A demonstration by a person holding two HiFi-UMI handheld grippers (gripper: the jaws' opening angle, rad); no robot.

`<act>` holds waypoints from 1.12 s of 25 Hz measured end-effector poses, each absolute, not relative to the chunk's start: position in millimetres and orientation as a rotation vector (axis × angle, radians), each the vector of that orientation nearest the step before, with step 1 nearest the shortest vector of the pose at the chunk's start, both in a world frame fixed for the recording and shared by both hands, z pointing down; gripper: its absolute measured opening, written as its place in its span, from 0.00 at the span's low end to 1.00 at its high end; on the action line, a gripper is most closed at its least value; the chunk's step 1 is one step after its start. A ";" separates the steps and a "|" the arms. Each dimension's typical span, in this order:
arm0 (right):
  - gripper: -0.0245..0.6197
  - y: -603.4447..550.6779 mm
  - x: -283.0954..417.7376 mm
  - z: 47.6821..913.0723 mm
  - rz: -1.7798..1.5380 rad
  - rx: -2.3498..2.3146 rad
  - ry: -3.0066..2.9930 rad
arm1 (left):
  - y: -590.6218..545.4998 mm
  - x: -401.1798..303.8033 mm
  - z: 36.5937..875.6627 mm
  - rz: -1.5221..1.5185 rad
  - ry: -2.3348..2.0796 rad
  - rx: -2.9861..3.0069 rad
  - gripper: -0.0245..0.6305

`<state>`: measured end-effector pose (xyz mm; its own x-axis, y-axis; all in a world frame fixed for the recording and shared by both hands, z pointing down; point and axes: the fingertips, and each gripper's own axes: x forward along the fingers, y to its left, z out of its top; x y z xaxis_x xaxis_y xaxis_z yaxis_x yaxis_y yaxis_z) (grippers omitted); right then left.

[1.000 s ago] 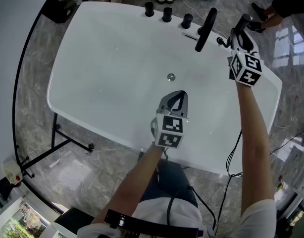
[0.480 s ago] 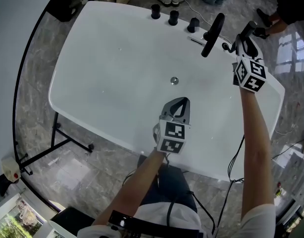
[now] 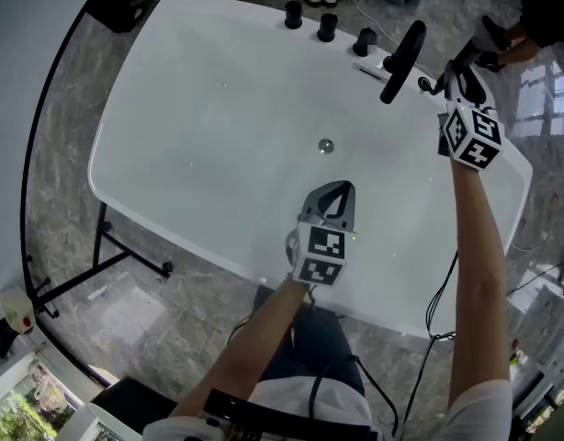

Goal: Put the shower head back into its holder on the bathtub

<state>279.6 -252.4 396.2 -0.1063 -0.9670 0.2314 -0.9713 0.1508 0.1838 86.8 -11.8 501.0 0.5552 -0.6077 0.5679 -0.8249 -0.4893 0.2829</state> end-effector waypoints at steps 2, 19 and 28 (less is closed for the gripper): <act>0.23 -253.9 280.6 395.8 0.020 1.877 -2.139 | -11.2 86.3 502.2 0.542 -1.149 2.258 0.04; 0.23 -266.9 291.3 408.8 0.015 1.903 -2.140 | -13.5 80.2 523.3 0.546 -1.173 2.219 0.04; 0.23 -271.5 293.1 413.0 -0.015 1.877 -2.154 | -17.3 78.9 535.3 0.545 -1.179 2.205 0.04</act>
<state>293.1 -271.5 413.0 -0.1141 -0.9721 0.2049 -0.9692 0.1542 0.1919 78.9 -17.3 535.3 0.5272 -0.6113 0.5903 -0.8457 -0.4453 0.2941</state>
